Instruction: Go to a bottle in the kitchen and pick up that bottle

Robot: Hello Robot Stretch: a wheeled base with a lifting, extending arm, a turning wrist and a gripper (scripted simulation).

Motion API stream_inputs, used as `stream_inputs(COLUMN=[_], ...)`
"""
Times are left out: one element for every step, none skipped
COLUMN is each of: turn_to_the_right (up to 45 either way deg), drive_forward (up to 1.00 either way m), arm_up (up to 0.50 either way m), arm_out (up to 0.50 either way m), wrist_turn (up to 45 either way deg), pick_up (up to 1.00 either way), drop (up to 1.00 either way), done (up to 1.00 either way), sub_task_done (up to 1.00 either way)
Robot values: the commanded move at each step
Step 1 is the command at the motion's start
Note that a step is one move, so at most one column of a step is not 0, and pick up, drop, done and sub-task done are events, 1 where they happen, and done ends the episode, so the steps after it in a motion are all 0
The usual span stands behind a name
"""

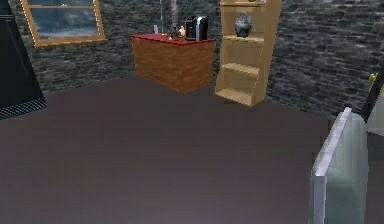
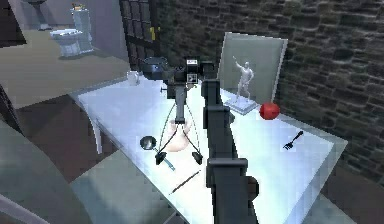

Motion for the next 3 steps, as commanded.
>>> stream_inputs(turn_to_the_right=[0.0,0.0,0.0], drive_forward=[0.00,0.00,0.00], arm_up=[0.00,0.00,0.00], arm_out=[0.00,0.00,0.00], wrist_turn=[45.0,45.0,45.0], pick_up=[0.00,0.00,0.00], drop=[0.00,0.00,0.00], done=[0.00,0.00,0.00], sub_task_done=[0.00,0.00,0.00])
